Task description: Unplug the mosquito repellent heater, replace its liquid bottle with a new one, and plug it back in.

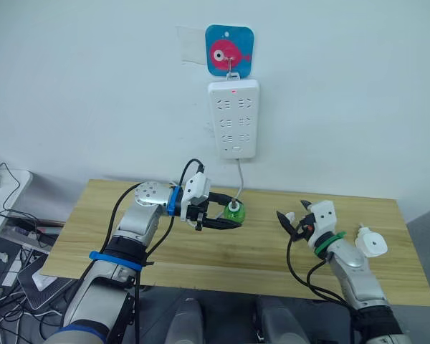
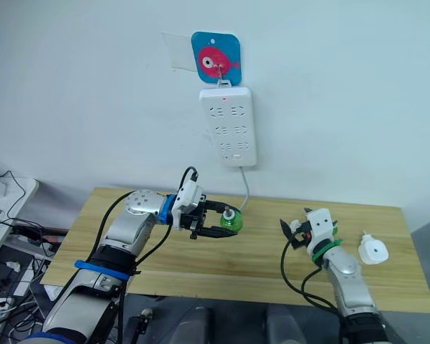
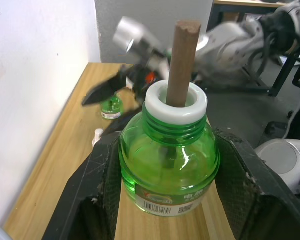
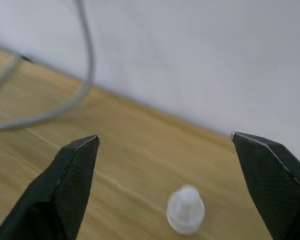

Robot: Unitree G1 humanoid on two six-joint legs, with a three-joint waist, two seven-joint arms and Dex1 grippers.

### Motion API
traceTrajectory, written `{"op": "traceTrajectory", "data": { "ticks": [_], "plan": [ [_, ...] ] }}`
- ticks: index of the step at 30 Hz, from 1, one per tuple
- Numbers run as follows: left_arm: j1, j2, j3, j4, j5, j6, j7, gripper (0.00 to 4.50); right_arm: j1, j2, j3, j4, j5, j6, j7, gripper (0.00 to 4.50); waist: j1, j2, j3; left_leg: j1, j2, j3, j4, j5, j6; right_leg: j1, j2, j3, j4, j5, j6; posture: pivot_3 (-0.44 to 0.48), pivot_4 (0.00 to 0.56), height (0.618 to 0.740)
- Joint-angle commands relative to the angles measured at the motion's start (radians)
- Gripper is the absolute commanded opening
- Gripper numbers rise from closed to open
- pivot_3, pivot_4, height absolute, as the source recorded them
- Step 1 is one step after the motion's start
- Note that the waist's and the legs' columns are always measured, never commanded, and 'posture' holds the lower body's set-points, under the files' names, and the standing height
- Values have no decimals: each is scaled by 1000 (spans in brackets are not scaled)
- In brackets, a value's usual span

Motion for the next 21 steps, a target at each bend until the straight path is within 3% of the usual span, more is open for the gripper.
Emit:
{"op": "traceTrajectory", "data": {
  "ticks": [1, 5, 10, 21],
  "plan": [
    [-7, -2, 14, -4, -10, -11, -5, 2232, 45, -84, 4, -257, 156, 186, 124, 4458, -1, 0, 0, 0, 0, 0, 0, 0, 0, 0, 0, 0, 0, 0, 0, 23, 171, 740],
    [-21, -11, 12, 16, -6, -22, -8, 2232, 54, -199, 13, -445, 282, 345, 227, 4297, -3, 0, 0, 0, 0, 0, 0, 0, 0, 1, 0, 0, 0, 0, 0, 10, 172, 740],
    [-24, -15, 5, 16, -8, -24, -23, 2232, -31, -231, 51, -557, 365, 488, 236, 2862, -4, 0, 0, 1, 0, 0, 0, 0, 0, 1, 1, 0, 0, 0, 0, 7, 172, 740],
    [-30, -23, 3, 4, -8, -15, -30, 2232, -173, -153, 125, -549, 341, 548, 185, 2862, -2, 0, 0, 0, 0, -1, 0, 0, 0, 1, 0, -1, -2, 0, 0, 11, 179, 740]
  ]
}}
